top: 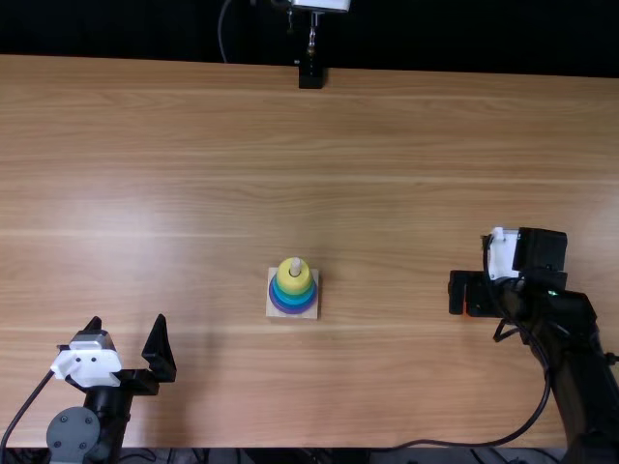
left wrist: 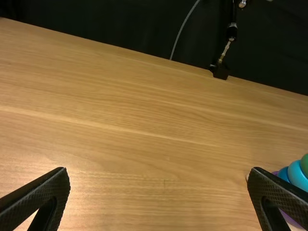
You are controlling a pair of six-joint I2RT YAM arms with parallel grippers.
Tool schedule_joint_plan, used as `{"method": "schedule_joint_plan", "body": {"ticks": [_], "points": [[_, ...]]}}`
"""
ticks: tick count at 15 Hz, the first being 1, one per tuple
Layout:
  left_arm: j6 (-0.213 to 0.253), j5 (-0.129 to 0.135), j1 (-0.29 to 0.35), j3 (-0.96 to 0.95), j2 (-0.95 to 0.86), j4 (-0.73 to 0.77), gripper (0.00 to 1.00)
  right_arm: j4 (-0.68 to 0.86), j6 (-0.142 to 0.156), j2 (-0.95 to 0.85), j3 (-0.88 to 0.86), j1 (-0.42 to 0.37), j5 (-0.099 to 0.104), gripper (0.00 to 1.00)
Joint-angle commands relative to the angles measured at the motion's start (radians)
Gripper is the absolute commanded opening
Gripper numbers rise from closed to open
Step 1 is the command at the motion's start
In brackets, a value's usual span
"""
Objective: Build the Hanoi tower: stack the rings onto the peg from bottom to top in this color order: purple, dark blue, light blue, dark green, light green, yellow, orange.
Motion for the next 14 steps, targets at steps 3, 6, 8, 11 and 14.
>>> {"method": "schedule_joint_plan", "body": {"ticks": [3,6,8,11,14], "points": [[0.004,0.012,0.002,-0.055,-0.012,-0.019,1.0,0.002,-0.003,0.021,0.016,0.027,-0.009,1.0],[0.004,0.013,0.002,-0.055,-0.012,-0.019,1.0,0.002,0.0,0.041,0.017,0.059,-0.009,1.0],[0.004,0.012,0.002,-0.055,-0.012,-0.019,1.0,0.002,0.0,0.05,0.017,0.072,-0.009,1.0],[0.004,0.012,0.002,-0.055,-0.012,-0.019,1.0,-0.009,-0.002,0.083,0.033,0.075,-0.009,1.0],[0.004,0.012,0.002,-0.055,-0.012,-0.019,1.0,-0.035,0.0,0.096,0.053,0.076,-0.009,1.0]]}}
